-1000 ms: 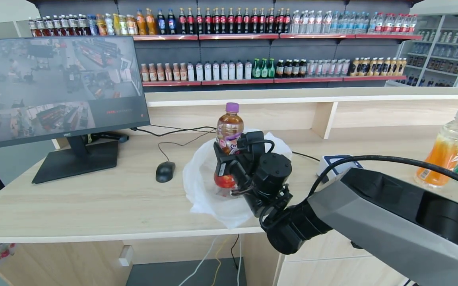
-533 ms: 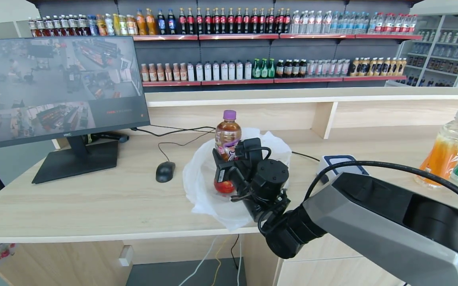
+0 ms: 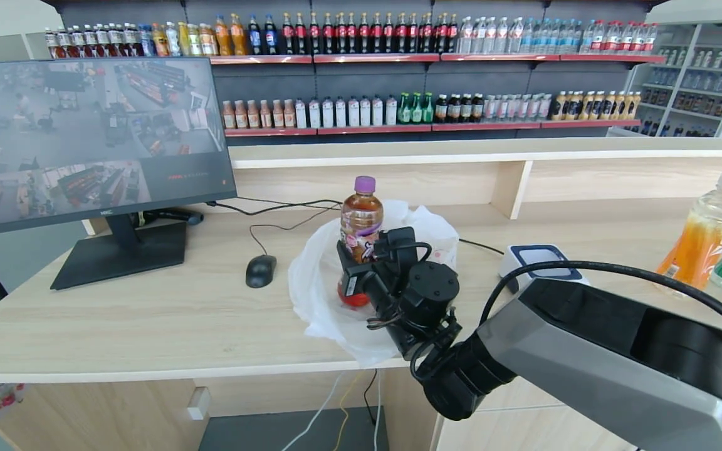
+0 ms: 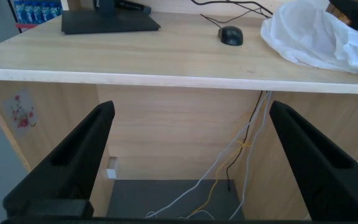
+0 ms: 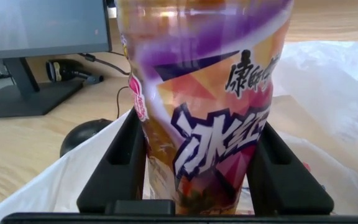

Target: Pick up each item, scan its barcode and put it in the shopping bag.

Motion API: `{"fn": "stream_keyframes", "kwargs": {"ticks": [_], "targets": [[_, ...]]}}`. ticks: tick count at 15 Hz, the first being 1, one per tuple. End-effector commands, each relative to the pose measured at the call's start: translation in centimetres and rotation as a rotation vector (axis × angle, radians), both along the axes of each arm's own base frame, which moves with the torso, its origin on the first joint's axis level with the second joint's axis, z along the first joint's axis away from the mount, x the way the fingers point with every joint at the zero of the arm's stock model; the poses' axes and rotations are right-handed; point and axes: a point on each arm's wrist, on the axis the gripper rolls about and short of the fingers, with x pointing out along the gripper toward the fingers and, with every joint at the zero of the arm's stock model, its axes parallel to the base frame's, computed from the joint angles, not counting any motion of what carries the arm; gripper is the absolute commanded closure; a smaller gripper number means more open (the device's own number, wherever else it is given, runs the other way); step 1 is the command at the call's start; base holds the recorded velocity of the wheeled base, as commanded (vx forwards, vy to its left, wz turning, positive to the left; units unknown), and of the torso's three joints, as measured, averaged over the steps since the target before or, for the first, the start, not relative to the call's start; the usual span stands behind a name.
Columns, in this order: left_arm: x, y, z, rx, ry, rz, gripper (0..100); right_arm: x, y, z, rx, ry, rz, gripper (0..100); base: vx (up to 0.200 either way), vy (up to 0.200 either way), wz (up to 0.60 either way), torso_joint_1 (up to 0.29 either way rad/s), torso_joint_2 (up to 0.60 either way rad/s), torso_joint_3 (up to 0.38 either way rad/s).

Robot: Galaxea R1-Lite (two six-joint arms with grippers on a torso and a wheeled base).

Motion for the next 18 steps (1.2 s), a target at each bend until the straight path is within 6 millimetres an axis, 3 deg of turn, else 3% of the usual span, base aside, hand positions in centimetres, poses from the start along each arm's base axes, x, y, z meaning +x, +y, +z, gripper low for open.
{"fn": "stream_keyframes", "kwargs": {"ticks": [1,13,14,18], "targets": [[0.0,0.0,0.0,0.0,0.0,0.0,0,-0.1,-0.1,-0.4,-0.011,0.013,-0.003,100,0.0,0.0,0.0,0.0,0.0,0.0],[0.0,0.0,0.0,0.0,-0.002,0.0,0,-0.6,-0.5,-1.7,-0.045,-0.048,0.068,100,0.0,0.0,0.0,0.0,0.0,0.0],[0.0,0.0,0.0,0.0,0.0,0.0,0,-0.6,-0.5,-1.8,-0.049,-0.046,0.068,0,0.0,0.0,0.0,0.0,0.0,0.0],[0.0,0.0,0.0,0.0,-0.002,0.0,0,-0.3,-0.6,-1.9,-0.048,-0.05,0.068,0,0.0,0.0,0.0,0.0,0.0,0.0]]}}
